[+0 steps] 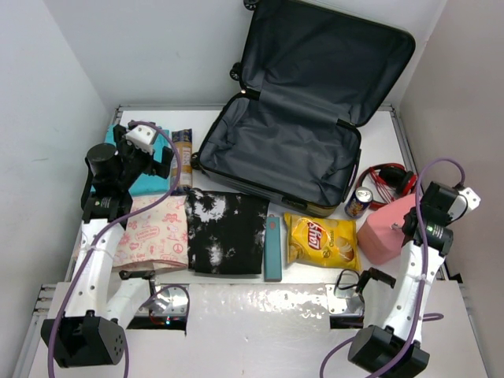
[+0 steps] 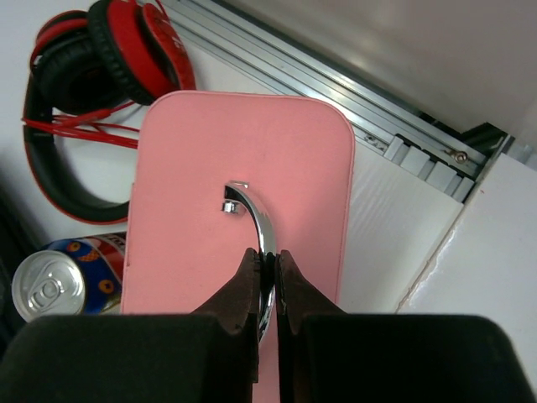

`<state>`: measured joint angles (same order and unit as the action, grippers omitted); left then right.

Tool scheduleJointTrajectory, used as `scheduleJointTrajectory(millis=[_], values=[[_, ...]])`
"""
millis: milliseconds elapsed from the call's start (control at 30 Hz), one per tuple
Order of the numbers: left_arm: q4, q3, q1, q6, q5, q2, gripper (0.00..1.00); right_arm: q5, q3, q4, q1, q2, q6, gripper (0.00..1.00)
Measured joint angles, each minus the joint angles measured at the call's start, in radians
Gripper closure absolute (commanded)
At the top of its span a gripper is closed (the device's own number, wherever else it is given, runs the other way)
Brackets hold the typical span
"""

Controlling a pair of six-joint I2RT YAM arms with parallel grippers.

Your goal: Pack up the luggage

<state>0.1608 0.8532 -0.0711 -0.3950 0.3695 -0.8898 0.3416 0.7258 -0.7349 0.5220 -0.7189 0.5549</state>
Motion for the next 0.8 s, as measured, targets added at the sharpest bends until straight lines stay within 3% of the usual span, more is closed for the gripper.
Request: scheduleJointTrajectory(millis=[800], values=[[-0.015, 0.006, 0.005, -0.015, 0.001, 0.018, 0.0, -0.067, -0.062, 0.086, 0.0, 0.068, 0.022, 1.0]])
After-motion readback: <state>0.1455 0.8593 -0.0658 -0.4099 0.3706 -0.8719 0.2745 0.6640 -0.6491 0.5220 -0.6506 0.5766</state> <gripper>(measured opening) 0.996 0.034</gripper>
